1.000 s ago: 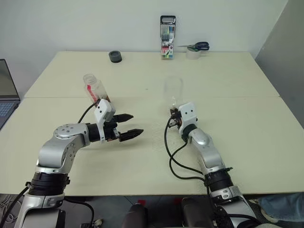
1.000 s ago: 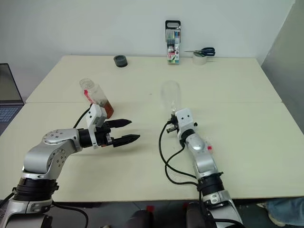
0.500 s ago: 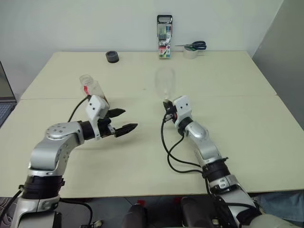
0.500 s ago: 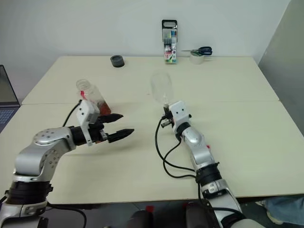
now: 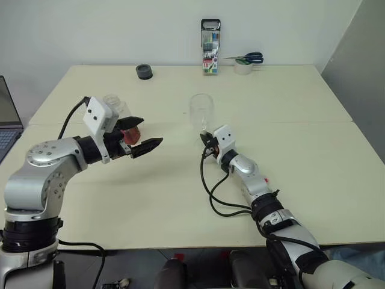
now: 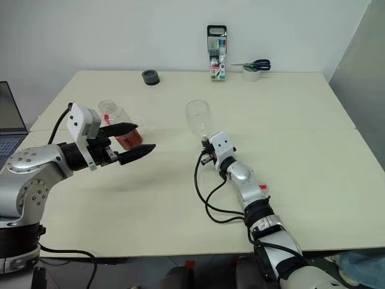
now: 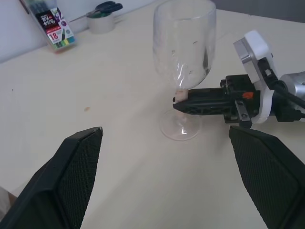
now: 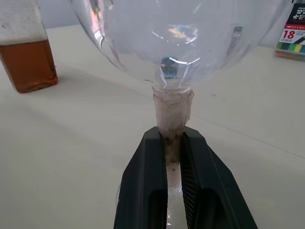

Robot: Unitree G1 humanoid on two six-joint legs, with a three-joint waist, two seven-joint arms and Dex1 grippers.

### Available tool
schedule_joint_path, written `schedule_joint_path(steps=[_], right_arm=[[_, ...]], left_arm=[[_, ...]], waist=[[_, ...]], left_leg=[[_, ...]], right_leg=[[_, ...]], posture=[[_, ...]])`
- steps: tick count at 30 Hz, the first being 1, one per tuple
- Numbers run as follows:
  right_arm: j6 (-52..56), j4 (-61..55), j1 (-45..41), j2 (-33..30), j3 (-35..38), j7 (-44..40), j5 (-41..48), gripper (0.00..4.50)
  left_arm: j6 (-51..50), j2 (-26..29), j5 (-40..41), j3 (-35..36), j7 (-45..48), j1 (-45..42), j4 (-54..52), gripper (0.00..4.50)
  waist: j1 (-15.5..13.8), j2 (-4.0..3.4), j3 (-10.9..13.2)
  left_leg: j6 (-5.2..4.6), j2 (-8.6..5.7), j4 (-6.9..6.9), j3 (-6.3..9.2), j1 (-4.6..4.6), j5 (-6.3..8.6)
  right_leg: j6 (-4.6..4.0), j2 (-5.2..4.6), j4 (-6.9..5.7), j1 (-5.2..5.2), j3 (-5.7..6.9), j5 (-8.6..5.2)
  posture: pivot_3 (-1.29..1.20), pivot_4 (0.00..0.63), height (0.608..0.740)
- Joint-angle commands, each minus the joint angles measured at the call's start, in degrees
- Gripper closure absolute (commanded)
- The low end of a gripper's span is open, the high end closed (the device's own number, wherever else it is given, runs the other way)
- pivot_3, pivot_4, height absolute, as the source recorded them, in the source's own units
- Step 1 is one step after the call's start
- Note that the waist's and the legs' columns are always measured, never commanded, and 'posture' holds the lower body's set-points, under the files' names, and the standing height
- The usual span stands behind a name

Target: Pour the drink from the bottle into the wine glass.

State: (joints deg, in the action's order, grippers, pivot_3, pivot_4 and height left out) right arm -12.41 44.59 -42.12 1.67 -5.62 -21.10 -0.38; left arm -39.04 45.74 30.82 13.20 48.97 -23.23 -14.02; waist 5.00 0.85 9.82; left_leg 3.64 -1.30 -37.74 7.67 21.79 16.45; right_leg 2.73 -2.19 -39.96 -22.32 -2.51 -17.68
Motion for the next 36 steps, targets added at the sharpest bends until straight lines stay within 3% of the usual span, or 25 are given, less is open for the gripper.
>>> schedule_joint_path(steps=[1,6,19,29,36], right_arm=[[-1.75,0.88,-0.93,-0.03,0.31,-0.95,0.41,4.39],[-2.13,1.17,-0.59,0.21,0.22,-1.84,0.68,4.39],[-1.34,0.57,-1.00,0.28,0.96,-2.61,1.22,0.11],[-0.06,-2.63,1.25,-2.42,0.06,-2.80,-0.20,0.05],[6.05,-14.03,8.95,-7.01,-1.79,-4.71,-1.58,0.05]], left_arm=[[-1.21,1.53,2.14,2.19,-0.73,-2.30,-2.95,0.00],[-1.99,1.56,2.76,1.97,-1.93,-3.40,-3.98,0.00],[-0.51,0.66,2.08,0.93,-3.52,-3.16,-3.63,0.00],[1.36,-1.69,1.43,0.58,-5.61,-3.97,-2.54,0.00],[1.56,-3.52,1.94,0.56,-6.82,-2.04,-3.79,0.00]], waist=[[0.00,0.00,0.00],[-0.01,0.00,0.00],[-0.01,0.00,0.00],[-0.04,0.00,0.00],[-0.16,0.00,0.00]], left_leg=[[0.00,0.00,-0.01,0.00,0.00,0.00],[0.00,0.00,-0.01,-0.01,0.00,0.00],[0.00,0.01,-0.01,0.00,0.00,0.00],[0.01,0.00,-0.02,0.00,0.01,0.00],[0.01,0.00,-0.03,0.00,0.03,0.00]], right_leg=[[0.00,0.00,0.00,0.01,0.00,0.00],[0.00,0.00,0.00,0.01,0.00,0.00],[0.00,0.01,0.00,0.00,0.00,0.00],[0.00,0.01,0.01,0.01,0.00,0.00],[0.00,0.00,0.01,0.01,0.00,0.00]], posture=[[0.00,0.150,0.740],[0.00,0.150,0.740],[0.00,0.150,0.740],[0.00,0.150,0.740],[0.00,0.150,0.740]])
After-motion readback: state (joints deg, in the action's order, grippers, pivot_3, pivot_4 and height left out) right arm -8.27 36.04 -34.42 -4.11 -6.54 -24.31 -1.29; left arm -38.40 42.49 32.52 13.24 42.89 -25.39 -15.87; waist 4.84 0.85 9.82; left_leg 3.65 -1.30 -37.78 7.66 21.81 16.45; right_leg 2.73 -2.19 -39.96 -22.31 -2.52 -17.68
